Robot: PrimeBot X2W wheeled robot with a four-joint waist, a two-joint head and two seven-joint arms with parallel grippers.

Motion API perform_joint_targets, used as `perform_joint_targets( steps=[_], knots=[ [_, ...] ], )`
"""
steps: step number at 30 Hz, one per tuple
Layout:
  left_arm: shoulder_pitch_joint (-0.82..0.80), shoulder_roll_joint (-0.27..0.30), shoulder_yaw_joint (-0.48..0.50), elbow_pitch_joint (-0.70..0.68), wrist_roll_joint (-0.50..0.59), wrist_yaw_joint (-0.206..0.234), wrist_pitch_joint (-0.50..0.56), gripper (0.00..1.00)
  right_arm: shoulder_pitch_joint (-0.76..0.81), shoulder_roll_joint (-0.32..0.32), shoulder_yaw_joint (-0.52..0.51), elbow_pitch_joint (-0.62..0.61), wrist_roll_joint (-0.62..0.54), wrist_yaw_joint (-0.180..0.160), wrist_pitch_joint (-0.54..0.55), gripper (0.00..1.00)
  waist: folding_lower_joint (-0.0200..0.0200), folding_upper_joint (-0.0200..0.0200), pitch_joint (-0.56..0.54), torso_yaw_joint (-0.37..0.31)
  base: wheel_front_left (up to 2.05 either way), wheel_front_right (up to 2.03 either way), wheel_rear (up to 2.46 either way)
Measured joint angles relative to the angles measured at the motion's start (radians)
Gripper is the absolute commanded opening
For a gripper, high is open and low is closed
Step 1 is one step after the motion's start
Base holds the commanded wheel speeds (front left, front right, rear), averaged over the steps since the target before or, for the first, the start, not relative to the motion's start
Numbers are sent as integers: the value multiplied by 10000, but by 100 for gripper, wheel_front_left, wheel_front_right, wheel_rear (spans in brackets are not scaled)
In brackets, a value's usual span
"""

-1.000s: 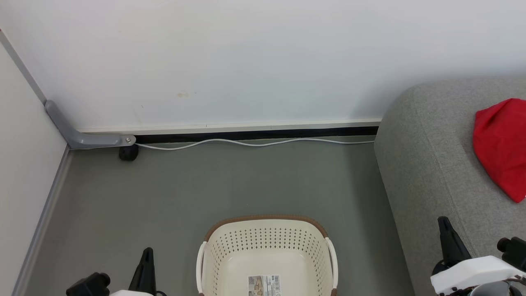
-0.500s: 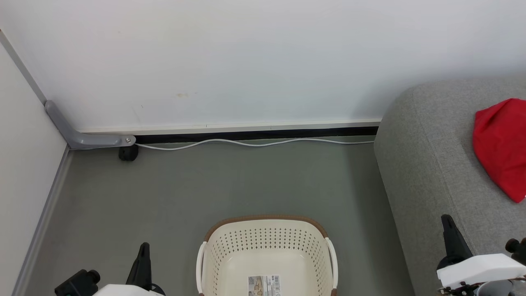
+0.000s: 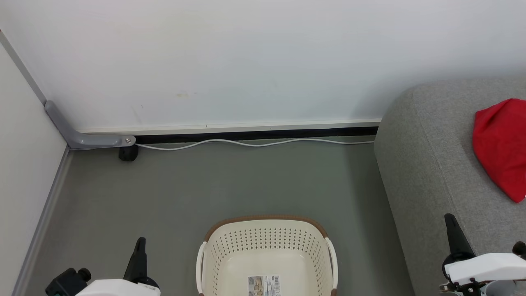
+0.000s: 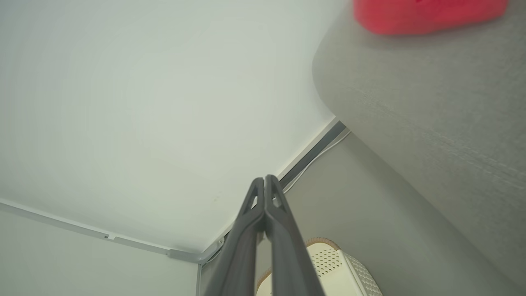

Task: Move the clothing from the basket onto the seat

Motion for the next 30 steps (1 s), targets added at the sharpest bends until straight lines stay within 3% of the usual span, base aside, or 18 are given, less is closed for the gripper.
perform_joint_targets(
  steps=[30],
  knots=[
    [-455,4,554,-69,-3218,-523,894,0,-3,253,-562,-397,3001,-2,826,0,0,0,-9,-6,0,0,0]
  ],
)
